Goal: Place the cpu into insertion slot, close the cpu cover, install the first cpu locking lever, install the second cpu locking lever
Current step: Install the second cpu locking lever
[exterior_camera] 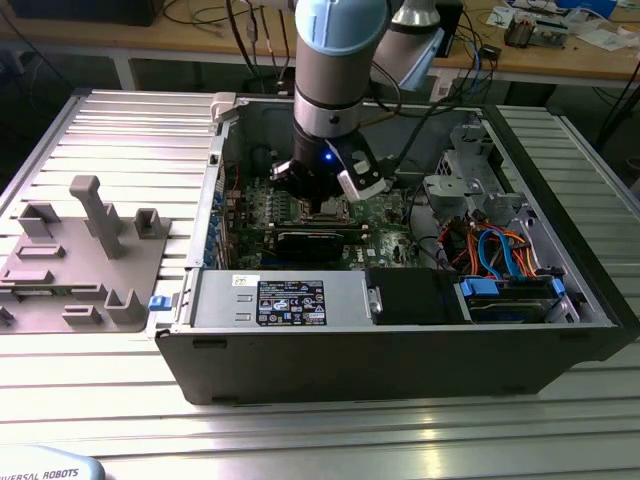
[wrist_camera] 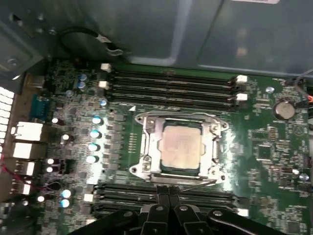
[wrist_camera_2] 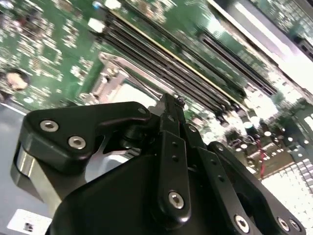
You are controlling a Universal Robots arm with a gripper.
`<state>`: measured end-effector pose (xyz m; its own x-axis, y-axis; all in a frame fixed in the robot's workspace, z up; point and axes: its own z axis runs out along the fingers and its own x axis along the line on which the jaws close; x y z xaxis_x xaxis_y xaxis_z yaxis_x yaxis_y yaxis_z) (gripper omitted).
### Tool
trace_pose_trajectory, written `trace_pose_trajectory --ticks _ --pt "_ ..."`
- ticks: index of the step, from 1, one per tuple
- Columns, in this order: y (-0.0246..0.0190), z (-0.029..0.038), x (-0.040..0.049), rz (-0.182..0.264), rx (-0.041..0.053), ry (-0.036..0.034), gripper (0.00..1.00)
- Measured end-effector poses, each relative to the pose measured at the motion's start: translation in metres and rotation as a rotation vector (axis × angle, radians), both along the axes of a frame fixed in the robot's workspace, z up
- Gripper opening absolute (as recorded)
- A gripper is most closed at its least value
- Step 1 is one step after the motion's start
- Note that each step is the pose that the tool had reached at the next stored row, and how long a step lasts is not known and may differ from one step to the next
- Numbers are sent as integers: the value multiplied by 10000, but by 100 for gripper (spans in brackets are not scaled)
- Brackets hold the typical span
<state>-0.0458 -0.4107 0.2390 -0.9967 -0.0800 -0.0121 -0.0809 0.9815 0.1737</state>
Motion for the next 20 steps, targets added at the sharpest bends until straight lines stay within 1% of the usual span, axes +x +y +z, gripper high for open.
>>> trace_pose_trajectory --ticks 1,2,4,6,8,9,11,17,19,20 --pt "-1 -13 -50 1 -3 0 11" --pt "-2 -29 -80 2 -5 1 11" --pt "-9 -83 -123 0 -2 0 11" --pt "-14 -122 -156 1 -2 0 11" --pt "-14 -181 -246 1 -2 0 11" --pt "-14 -206 -260 1 -3 0 11" --pt "-8 -237 -263 8 -3 1 11" --pt "48 -299 -271 13 2 -1 11" --pt "75 -317 -276 15 0 0 11" --pt "104 -334 -281 17 1 0 11"
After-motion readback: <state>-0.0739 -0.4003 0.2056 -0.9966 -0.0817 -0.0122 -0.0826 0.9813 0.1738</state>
